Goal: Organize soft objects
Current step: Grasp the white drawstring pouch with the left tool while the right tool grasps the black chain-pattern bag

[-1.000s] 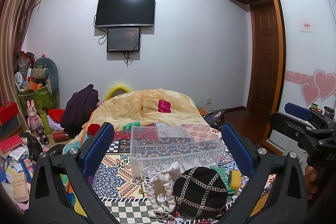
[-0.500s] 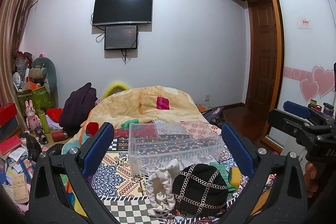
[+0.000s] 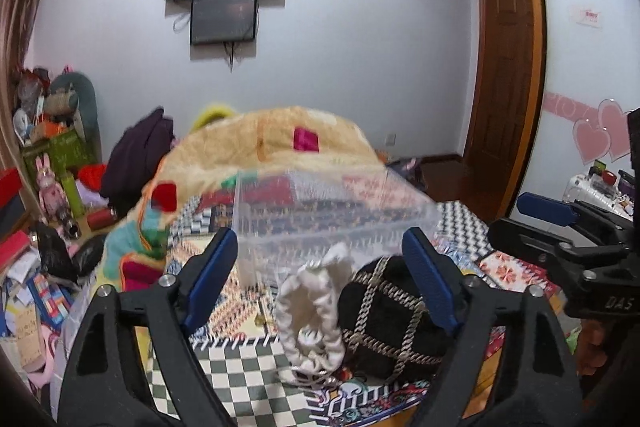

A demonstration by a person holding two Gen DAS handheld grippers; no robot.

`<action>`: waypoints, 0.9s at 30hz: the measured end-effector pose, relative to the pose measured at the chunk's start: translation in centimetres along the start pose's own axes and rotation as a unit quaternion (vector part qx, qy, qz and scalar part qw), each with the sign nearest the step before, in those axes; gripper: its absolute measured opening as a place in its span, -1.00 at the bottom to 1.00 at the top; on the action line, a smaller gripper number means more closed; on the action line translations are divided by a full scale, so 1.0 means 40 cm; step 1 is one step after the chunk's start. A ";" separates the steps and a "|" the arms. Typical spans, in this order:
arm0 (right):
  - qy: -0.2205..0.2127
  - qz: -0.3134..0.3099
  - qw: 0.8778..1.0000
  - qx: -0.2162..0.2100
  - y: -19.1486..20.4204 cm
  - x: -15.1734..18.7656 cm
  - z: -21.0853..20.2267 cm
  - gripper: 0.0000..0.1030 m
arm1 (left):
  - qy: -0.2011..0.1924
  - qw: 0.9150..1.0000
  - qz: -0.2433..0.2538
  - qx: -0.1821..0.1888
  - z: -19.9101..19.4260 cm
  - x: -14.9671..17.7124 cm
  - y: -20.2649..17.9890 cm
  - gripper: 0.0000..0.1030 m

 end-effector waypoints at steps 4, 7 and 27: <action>0.027 -0.001 0.999 -0.019 0.011 0.029 0.036 0.49 | 0.041 0.999 -0.023 0.005 0.058 0.045 0.034 0.54; 0.054 0.001 0.998 -0.030 0.018 0.052 0.069 0.38 | 0.059 0.998 -0.027 0.007 0.087 0.069 0.043 0.53; 0.092 0.012 0.993 -0.072 0.053 0.095 0.115 -0.68 | 0.067 0.996 -0.037 0.051 0.089 0.071 0.034 -0.78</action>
Point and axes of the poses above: each gripper's, at about its wrist camera, not at the fingertips, and z roughly the way its jaws point, y to its left, x to its underside, the point moved 7 cm from there along z, roughly the way its jaws point, and after that the axes turned 2 degrees about -z, right-handed, at the moved point
